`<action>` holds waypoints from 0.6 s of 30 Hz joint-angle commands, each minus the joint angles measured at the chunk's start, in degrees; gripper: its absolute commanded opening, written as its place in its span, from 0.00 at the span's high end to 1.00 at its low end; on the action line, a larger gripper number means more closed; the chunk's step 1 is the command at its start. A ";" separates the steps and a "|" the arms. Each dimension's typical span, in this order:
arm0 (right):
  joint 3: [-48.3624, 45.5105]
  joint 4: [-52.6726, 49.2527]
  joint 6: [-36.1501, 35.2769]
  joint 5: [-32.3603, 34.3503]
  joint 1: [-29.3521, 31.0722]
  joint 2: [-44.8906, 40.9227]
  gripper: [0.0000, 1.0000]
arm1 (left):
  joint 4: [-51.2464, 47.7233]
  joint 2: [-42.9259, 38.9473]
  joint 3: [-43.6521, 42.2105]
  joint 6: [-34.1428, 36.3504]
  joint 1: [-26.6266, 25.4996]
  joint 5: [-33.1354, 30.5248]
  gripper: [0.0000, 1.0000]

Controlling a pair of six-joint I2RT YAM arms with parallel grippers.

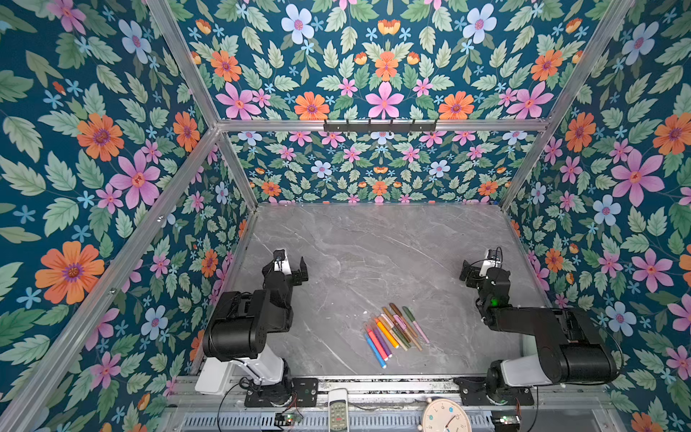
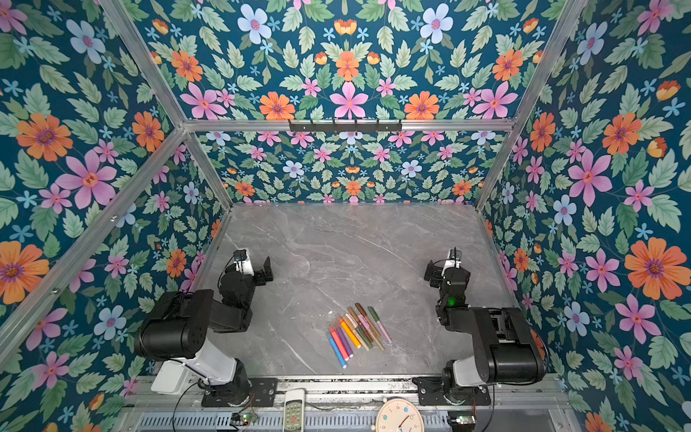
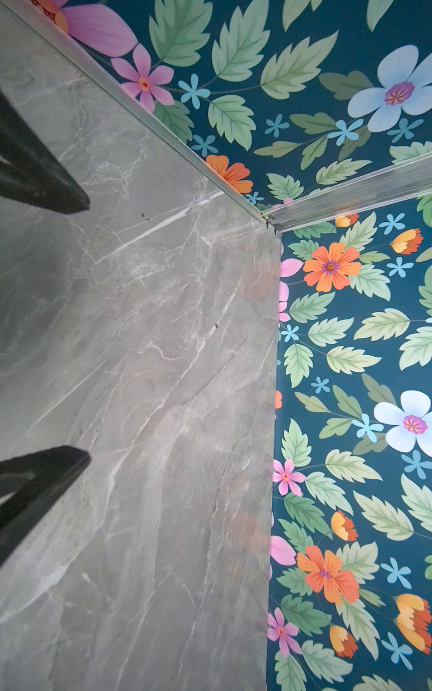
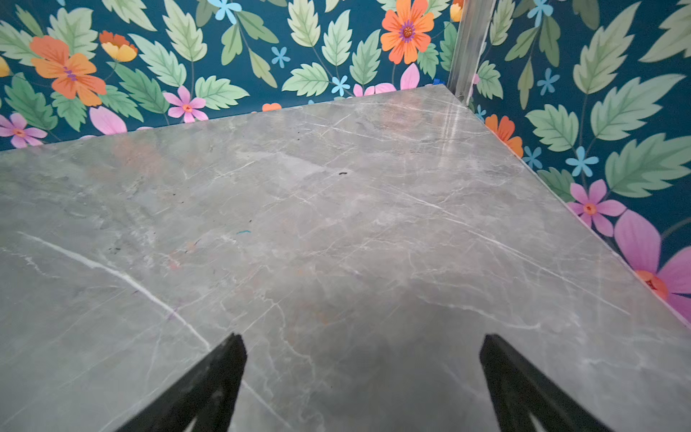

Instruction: Open the pen caps

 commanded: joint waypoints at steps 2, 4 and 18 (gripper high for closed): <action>-0.39 2.20 -2.72 -2.01 0.98 0.03 0.01 | 0.65 -0.20 -0.01 -0.12 0.03 0.24 0.00; -0.45 2.22 -2.71 -2.09 0.98 0.03 0.01 | 0.65 -0.20 0.03 -0.12 -0.01 0.21 0.00; 0.45 0.15 -2.36 -4.17 0.19 -0.01 0.01 | 0.26 -0.10 0.25 0.04 -0.10 -0.23 0.00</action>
